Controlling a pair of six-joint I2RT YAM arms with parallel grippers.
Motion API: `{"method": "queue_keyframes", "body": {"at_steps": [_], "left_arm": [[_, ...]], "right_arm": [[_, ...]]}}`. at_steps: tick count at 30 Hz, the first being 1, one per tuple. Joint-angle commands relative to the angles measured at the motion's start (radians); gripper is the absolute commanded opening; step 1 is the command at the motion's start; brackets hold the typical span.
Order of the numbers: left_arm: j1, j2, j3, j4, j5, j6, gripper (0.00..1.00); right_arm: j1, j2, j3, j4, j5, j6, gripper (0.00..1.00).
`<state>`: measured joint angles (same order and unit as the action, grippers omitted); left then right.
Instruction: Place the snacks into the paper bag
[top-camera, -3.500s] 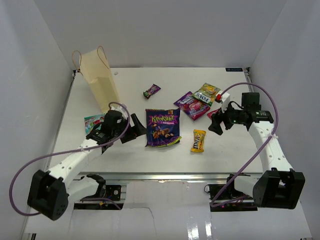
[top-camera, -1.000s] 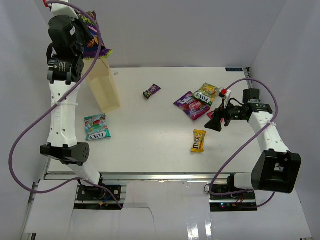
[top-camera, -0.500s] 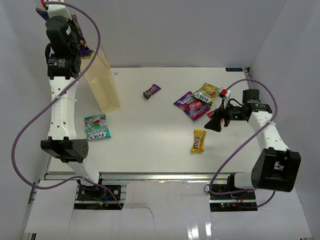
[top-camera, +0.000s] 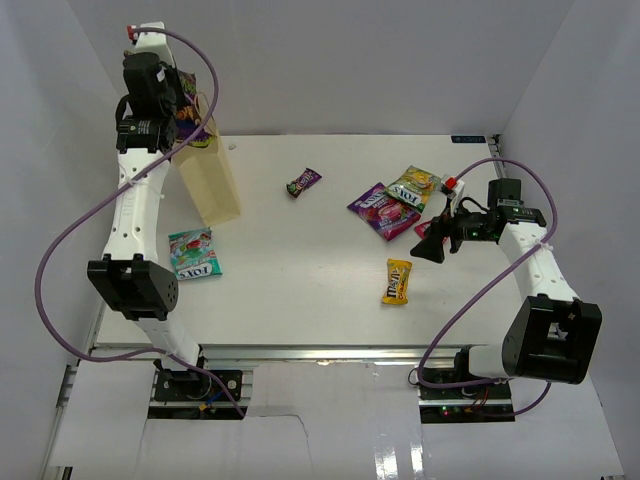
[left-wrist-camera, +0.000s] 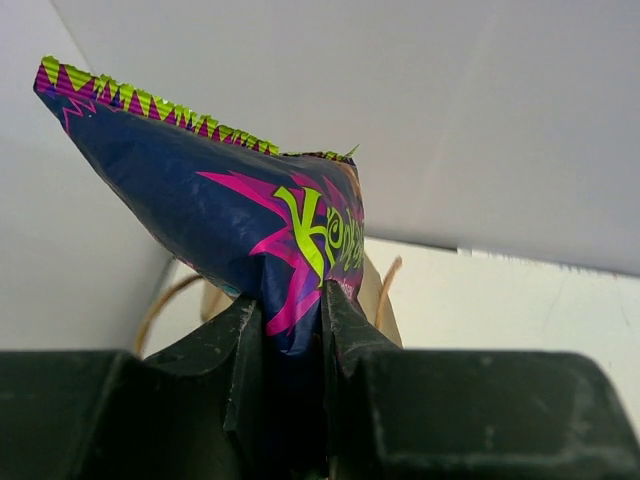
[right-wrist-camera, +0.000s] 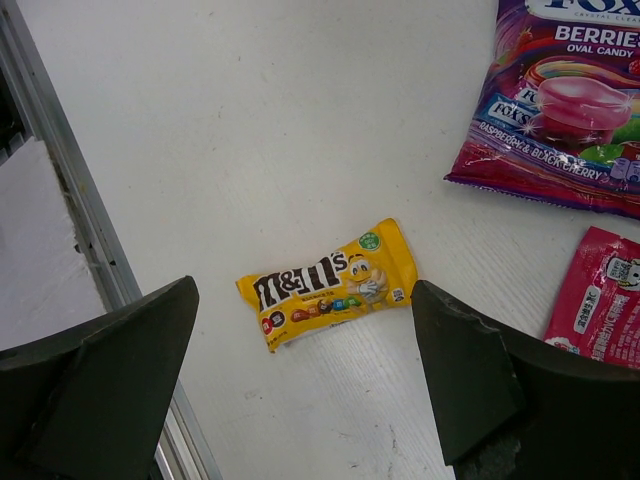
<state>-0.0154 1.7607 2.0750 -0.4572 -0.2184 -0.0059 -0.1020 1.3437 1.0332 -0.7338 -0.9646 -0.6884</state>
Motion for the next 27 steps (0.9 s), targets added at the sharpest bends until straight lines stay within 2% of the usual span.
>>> {"method": "queue_keyframes", "body": {"at_steps": [1, 16, 27], "left_arm": [[0.000, -0.069, -0.022, 0.158, 0.062, -0.016, 0.00], [0.008, -0.107, -0.234, 0.180, 0.079, -0.032, 0.00], [0.014, -0.185, -0.308, 0.215, 0.037, -0.031, 0.03]], "right_arm": [[-0.007, 0.002, 0.007, 0.001, -0.036, -0.010, 0.93], [-0.010, 0.006, -0.009, 0.001, -0.046, -0.017, 0.93], [-0.010, 0.011, -0.012, 0.001, -0.062, -0.017, 0.92]]}}
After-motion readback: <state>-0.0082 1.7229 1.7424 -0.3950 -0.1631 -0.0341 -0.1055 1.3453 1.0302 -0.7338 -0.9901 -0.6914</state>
